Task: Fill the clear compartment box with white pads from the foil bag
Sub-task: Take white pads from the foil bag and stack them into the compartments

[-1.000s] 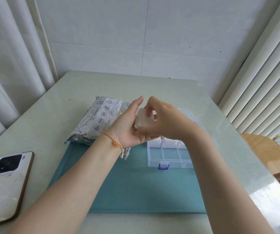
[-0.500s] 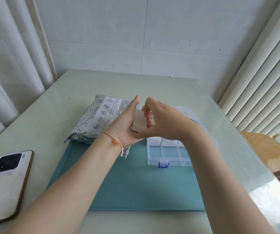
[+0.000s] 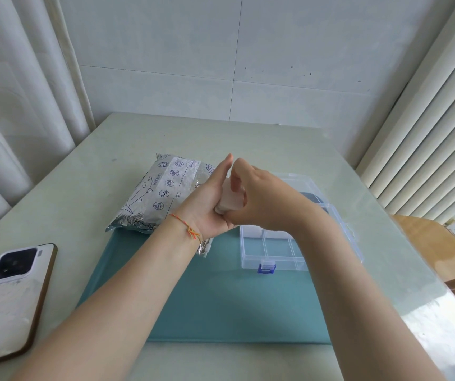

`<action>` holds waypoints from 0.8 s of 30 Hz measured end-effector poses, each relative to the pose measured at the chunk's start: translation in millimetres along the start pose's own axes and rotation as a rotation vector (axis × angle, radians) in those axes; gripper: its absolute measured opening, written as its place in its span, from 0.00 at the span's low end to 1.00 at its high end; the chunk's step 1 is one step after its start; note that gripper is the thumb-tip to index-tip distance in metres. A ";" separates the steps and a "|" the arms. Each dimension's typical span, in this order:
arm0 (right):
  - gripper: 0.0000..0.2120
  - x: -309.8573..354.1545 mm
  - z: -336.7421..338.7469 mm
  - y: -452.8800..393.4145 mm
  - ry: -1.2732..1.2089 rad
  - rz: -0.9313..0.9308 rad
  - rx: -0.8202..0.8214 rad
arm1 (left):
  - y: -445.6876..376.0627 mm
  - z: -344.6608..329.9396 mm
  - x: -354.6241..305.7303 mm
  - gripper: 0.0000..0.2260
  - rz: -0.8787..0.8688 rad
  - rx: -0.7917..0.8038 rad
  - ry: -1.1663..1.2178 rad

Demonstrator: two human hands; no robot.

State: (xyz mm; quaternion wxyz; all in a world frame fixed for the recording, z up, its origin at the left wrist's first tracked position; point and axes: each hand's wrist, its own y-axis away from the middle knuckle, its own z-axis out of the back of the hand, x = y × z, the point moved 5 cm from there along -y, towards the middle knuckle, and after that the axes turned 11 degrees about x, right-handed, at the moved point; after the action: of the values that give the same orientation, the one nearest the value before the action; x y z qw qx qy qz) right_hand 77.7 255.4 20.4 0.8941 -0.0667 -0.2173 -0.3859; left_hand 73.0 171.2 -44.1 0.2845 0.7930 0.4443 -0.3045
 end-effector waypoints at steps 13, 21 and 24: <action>0.20 -14.9 8.8 -1.6 -0.312 0.010 0.006 | 0.3 -9.2 -6.9 0.24 -0.074 0.038 -0.061; 0.06 -46.3 29.7 10.6 -0.480 -0.088 0.081 | -5.6 -47.2 -10.6 0.29 -0.050 0.168 -0.368; 0.08 -63.2 42.1 22.0 -0.500 -0.115 0.029 | -14.3 -51.1 -7.7 0.27 -0.039 0.107 -0.437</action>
State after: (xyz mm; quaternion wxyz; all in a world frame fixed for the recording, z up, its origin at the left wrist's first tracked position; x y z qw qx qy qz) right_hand 40.9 324.4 31.4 0.7902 -0.1345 -0.4405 -0.4044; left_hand 68.9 210.3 -7.7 0.3258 0.7133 0.3707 -0.4977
